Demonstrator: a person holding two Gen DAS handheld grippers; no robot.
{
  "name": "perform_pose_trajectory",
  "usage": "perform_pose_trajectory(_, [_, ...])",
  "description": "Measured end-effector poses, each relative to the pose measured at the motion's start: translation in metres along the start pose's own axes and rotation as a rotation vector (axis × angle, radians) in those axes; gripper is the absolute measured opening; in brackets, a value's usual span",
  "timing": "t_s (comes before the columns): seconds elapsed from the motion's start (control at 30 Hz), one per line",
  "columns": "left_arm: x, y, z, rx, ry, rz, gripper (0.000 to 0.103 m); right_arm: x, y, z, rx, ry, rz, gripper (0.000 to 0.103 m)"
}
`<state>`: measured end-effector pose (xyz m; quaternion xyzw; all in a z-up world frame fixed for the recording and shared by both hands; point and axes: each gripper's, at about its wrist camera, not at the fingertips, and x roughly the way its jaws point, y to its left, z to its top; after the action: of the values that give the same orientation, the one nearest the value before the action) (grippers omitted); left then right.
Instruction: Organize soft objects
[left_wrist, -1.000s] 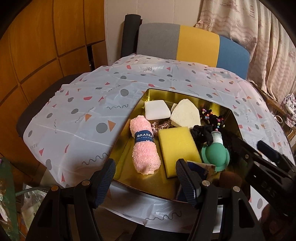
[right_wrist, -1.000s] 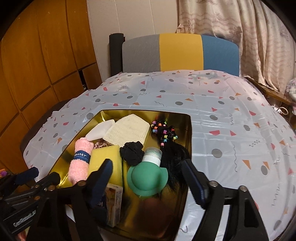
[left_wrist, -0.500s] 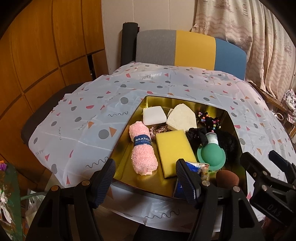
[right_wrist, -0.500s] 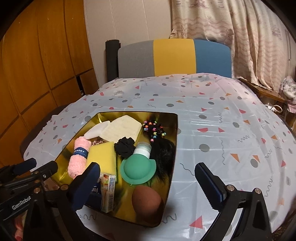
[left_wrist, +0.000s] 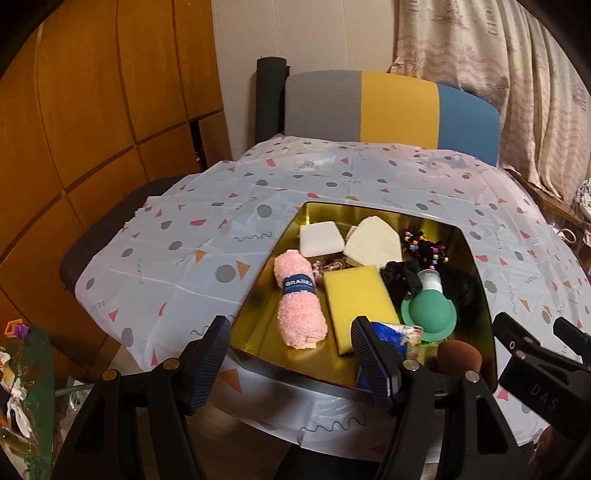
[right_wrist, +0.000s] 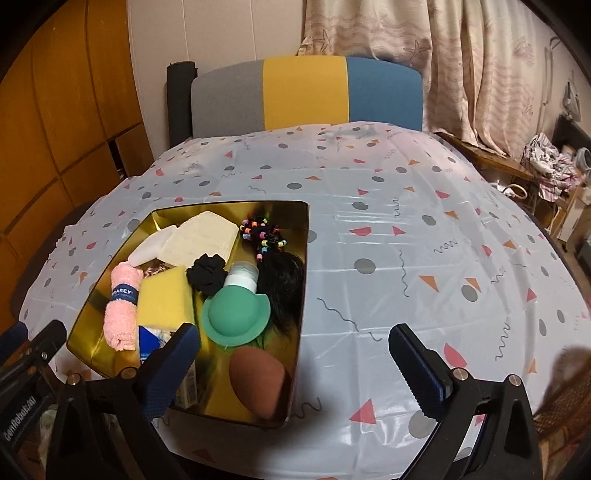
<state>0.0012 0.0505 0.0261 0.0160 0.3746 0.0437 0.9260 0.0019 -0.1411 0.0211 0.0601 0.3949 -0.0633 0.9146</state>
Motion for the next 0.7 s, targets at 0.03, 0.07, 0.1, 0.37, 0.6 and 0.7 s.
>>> perform_pose_trajectory(0.03, [0.000, -0.001, -0.001, 0.003, 0.000, -0.007, 0.069, -0.001, 0.000, -0.002, -0.001, -0.002, -0.001, 0.103])
perform_pose_trajectory(0.07, [0.001, -0.002, -0.001, 0.007, 0.004, -0.013, 0.069, -0.002, -0.001, -0.003, 0.001, -0.007, 0.000, 0.103])
perform_pose_trajectory(0.1, [0.001, -0.003, -0.002, 0.010, 0.011, -0.019, 0.069, -0.003, -0.001, -0.004, 0.002, -0.012, 0.004, 0.103])
perform_pose_trajectory(0.37, [0.006, -0.005, -0.005, 0.005, 0.045, -0.037, 0.069, -0.008, 0.006, -0.007, -0.014, -0.037, -0.002, 0.103])
perform_pose_trajectory(0.6, [0.007, -0.005, -0.005, 0.013, 0.045, -0.040, 0.069, -0.008, 0.012, -0.009, -0.040, -0.050, -0.007, 0.103])
perform_pose_trajectory(0.7, [0.009, -0.006, -0.006, 0.019, 0.051, -0.044, 0.069, -0.009, 0.012, -0.009, -0.044, -0.053, -0.005, 0.103])
